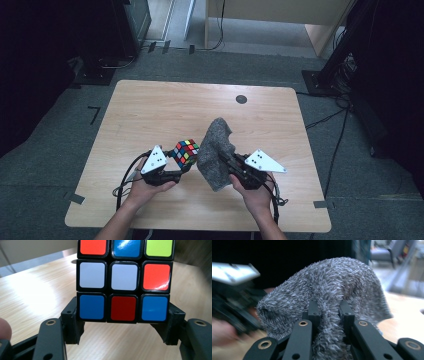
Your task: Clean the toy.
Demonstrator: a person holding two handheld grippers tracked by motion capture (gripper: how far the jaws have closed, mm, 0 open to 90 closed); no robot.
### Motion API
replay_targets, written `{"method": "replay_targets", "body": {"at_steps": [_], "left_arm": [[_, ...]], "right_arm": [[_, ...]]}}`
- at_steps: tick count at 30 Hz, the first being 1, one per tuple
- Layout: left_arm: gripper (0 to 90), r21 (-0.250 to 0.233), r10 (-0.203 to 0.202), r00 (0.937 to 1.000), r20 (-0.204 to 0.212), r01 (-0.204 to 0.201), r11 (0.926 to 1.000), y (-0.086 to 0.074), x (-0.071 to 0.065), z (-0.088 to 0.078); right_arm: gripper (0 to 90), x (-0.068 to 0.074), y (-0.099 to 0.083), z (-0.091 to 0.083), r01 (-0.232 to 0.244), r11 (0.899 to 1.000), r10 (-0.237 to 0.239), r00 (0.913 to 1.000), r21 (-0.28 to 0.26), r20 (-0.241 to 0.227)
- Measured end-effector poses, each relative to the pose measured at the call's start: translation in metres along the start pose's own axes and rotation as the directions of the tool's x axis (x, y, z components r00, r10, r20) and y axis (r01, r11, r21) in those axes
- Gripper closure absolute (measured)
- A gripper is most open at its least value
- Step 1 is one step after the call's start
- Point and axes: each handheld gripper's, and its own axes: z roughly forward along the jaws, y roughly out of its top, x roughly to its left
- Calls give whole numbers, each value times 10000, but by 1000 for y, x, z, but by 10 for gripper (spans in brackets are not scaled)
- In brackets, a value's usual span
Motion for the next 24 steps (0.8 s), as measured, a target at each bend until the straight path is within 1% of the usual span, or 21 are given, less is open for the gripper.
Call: {"method": "replay_targets", "body": {"at_steps": [1, 2, 3, 5, 6, 7, 8, 9, 10, 11, 12, 13, 14, 15, 16, 18, 21, 24], "left_arm": [[342, -4, 122, 9998, 123, -122, 9999, 0, -2, 1], [342, -61, 272, 9990, 359, -270, 9996, 0, -6, 2], [342, -167, 410, 9974, 586, -401, 9991, 1, -8, 2], [341, -436, 712, 9925, 993, -671, 9968, 2, -13, 0], [342, -634, 784, 9904, 1141, -715, 9954, 4, -16, -2], [342, -802, 814, 9892, 1217, -719, 9942, 5, -17, -3], [337, -899, 827, 9904, 1103, -730, 9933, 7, -18, -5], [336, -1028, 786, 9898, 1186, -665, 9925, 7, -16, -7], [338, -1244, 626, 9895, 1302, -464, 9911, 7, -15, -9], [339, -1540, 307, 9882, 1498, -73, 9880, 9, -12, -13], [340, -1810, 19, 9858, 1677, 289, 9831, 11, -10, -16], [340, -1894, -7, 9849, 1730, 339, 9813, 13, -9, -17], [340, -1891, 23, 9851, 1718, 307, 9815, 14, -10, -18], [341, -1750, 83, 9857, 1681, 216, 9843, 13, -10, -17], [341, -1695, 100, 9859, 1672, 187, 9853, 12, -9, -17], [340, -1681, 6, 9847, 1742, 291, 9853, 10, -9, -16], [337, -1652, 127, 9865, 1633, 147, 9861, 11, -10, -15], [327, -1599, 173, 9883, 1517, 73, 9871, 10, -12, -14]], "right_arm": [[776, 4, 5, -2, -93, 9996, 85, 9995, -280, -297], [774, 7, 8, -4, -184, 9991, 160, 9980, -393, -607], [773, 11, 10, -2, -172, 9992, 138, 9957, -366, -913], [772, 15, 8, 2, -191, 9996, 170, 9943, -186, -1056], [772, 14, 5, 5, -281, 9996, 280, 9931, 5, -1135], [771, 14, 1, 9, -375, 9991, 398, 9918, 214, -1212], [771, 13, -2, 11, -453, 9981, 501, 9906, 408, -1270], [771, 10, -6, 13, -706, 9966, 754, 9889, 417, -1279], [774, 6, -9, 14, -1147, 9920, 1205, 9852, 530, -1222], [774, 4, -10, 15, -1318, 9882, 1398, 9843, 779, -1082], [774, 2, -13, 17, -1318, 9852, 1426, 9850, 1098, -971], [774, 2, -17, 19, -1365, 9836, 1490, 9833, 1179, -1042], [775, 3, -19, 20, -1457, 9830, 1583, 9809, 1121, -1129], [777, 5, -20, 20, -1485, 9823, 1612, 9806, 1141, -1119], [779, 6, -19, 21, -1444, 9821, 1573, 9820, 1209, -1050], [779, 6, -19, 21, -1396, 9828, 1528, 9824, 1213, -1074], [782, 6, -20, 21, -1394, 9815, 1535, 9826, 1311, -1045], [783, 7, -21, 21, -1366, 9796, 1537, 9818, 1472, -1117]]}}
